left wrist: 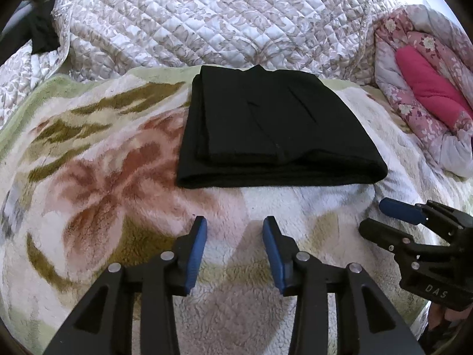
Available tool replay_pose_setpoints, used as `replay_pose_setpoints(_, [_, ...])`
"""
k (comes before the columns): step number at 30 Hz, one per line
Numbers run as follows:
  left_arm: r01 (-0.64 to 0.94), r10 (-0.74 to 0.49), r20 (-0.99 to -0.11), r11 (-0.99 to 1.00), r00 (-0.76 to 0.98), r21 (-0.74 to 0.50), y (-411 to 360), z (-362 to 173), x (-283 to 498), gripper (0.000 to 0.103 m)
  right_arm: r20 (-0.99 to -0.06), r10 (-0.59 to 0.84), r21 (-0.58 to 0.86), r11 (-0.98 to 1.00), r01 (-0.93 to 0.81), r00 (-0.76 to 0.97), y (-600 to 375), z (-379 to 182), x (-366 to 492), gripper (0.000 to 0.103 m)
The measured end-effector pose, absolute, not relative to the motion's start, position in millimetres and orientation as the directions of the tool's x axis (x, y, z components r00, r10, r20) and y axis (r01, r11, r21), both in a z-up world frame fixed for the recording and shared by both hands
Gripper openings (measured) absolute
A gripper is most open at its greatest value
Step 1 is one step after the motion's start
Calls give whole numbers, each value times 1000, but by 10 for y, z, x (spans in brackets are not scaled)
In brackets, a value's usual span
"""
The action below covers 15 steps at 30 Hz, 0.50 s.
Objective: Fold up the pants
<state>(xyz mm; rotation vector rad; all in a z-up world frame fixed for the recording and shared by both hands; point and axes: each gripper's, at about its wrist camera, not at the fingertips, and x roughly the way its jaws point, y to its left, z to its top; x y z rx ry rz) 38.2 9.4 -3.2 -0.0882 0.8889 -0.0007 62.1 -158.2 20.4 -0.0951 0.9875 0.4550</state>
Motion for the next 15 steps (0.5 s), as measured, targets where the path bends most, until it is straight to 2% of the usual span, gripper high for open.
replay_pose_setpoints(15, [-33,-40,-776,996,630,-78,102,-43,377,43,-808,337,131,902,-411,483,-1591,183,608,51])
